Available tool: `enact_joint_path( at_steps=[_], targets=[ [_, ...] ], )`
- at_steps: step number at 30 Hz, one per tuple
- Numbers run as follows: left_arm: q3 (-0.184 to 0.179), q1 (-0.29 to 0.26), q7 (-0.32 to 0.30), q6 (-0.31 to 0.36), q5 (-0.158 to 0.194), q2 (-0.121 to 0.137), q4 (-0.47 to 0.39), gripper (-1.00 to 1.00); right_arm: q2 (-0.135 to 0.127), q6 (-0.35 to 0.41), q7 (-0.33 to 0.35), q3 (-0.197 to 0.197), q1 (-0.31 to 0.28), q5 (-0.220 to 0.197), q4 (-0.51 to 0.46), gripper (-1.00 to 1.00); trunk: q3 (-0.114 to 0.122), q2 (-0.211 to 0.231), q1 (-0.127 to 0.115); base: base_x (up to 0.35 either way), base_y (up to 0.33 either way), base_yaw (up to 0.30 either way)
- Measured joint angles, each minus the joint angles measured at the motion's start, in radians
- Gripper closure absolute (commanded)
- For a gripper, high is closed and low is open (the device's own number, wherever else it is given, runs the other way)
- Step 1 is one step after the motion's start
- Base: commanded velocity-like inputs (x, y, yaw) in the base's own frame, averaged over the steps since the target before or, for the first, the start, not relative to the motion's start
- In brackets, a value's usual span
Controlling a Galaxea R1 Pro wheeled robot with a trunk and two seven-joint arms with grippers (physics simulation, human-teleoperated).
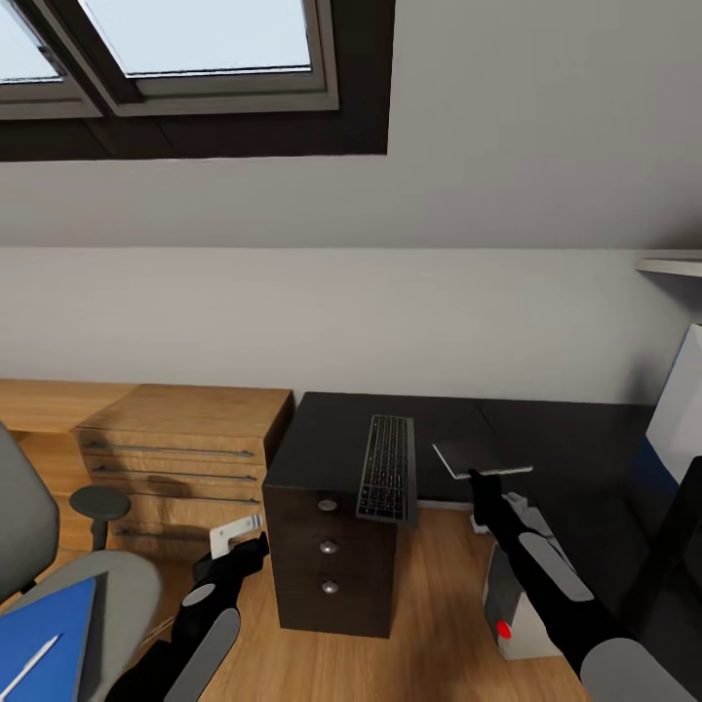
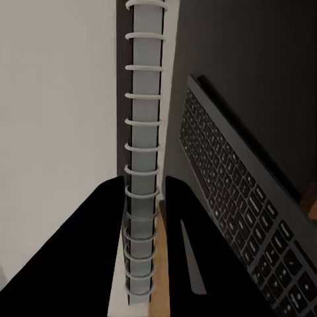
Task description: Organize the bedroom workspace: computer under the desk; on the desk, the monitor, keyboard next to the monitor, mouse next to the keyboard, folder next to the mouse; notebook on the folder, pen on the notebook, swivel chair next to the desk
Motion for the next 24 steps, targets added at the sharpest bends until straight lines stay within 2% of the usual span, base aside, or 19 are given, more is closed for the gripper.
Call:
enact_joint_path(
  at_steps=[24],
  targets=[
    [0.0,0.0,-0.001,0.0,0.003,0.0,0.0,-1.0,0.0,-0.002,0.003,0.002,0.0,-0.01,0.001,1.0,-0.075,-0.168,0.092,-0.045,0.0,0.0]
  ],
)
